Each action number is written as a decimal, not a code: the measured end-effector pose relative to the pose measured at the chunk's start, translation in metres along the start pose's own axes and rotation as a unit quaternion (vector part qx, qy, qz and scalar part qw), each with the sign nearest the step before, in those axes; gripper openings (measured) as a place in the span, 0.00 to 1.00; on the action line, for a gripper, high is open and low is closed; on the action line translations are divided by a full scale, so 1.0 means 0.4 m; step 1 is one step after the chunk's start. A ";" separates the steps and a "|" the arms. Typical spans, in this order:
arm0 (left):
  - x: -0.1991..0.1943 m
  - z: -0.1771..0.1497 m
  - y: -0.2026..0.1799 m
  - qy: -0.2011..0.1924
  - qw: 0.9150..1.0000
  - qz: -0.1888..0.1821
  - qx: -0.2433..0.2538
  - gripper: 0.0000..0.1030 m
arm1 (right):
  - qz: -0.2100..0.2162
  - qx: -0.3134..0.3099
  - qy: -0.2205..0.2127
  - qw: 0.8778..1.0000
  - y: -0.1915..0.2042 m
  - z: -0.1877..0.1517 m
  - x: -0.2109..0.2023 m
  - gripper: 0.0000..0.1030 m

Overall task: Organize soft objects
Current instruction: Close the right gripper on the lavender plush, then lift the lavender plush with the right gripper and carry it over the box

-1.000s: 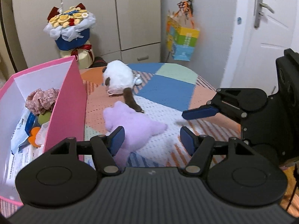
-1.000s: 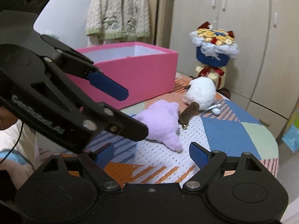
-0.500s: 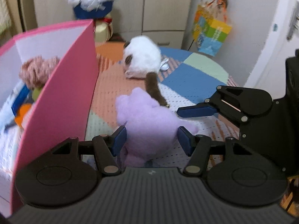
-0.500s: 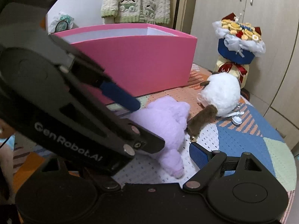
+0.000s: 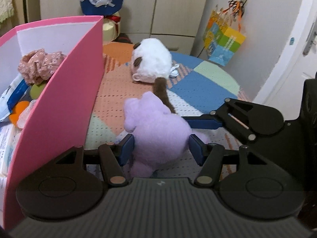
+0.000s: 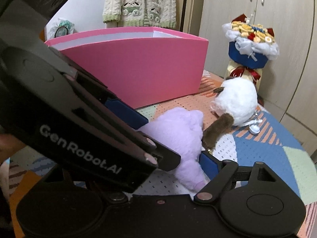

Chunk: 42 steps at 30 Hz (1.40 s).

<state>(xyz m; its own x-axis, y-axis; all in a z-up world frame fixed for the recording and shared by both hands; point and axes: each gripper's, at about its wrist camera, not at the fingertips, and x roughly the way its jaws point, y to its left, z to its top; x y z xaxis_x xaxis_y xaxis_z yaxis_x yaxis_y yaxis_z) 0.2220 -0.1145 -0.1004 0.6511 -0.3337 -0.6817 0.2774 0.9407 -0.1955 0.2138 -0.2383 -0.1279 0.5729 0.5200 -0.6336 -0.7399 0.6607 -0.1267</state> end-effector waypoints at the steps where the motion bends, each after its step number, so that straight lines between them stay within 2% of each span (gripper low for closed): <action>1: 0.001 0.002 0.003 0.001 1.000 -0.006 -0.004 0.60 | -0.002 -0.005 -0.001 1.000 0.002 0.000 0.000 0.85; 5: 0.003 0.006 0.014 -0.001 0.999 -0.029 -0.019 0.60 | -0.001 0.013 0.002 1.000 -0.011 0.001 0.000 0.85; 7: -0.001 0.004 0.013 -0.006 0.999 -0.034 -0.019 0.57 | -0.003 0.024 0.003 1.000 -0.013 -0.003 -0.008 0.81; 10: 0.001 0.002 0.010 -0.007 1.000 -0.026 -0.014 0.56 | -0.012 0.045 0.002 0.999 -0.018 -0.013 -0.017 0.69; 13: 0.015 -0.001 0.005 0.005 1.000 -0.007 -0.012 0.56 | -0.003 0.080 0.001 0.997 -0.028 -0.019 -0.014 0.65; 16: 0.017 0.000 0.005 0.005 1.000 -0.003 -0.021 0.56 | -0.009 0.087 0.002 0.996 -0.026 -0.019 -0.010 0.64; 19: 0.018 -0.002 -0.002 0.004 1.000 0.000 -0.003 0.54 | -0.012 0.099 -0.001 0.995 -0.027 -0.022 -0.008 0.64; 28: 0.009 -0.004 0.003 0.019 1.000 -0.017 -0.003 0.54 | -0.026 0.142 0.000 0.990 -0.010 -0.022 -0.018 0.64; 32: -0.008 -0.013 -0.001 0.029 0.999 -0.024 0.004 0.54 | -0.033 0.165 -0.013 0.986 0.012 -0.035 -0.037 0.59; 42: -0.099 -0.069 -0.027 0.032 0.998 -0.035 0.038 0.54 | -0.034 0.215 -0.013 0.976 0.080 -0.051 -0.110 0.59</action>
<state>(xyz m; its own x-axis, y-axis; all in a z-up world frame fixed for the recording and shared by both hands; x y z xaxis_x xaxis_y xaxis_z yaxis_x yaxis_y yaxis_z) 0.1735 -0.1097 -0.0908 0.5819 -0.3923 -0.7124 0.3749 0.9067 -0.1931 0.1578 -0.2512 -0.1198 0.6287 0.4772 -0.6140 -0.4871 0.8572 0.1674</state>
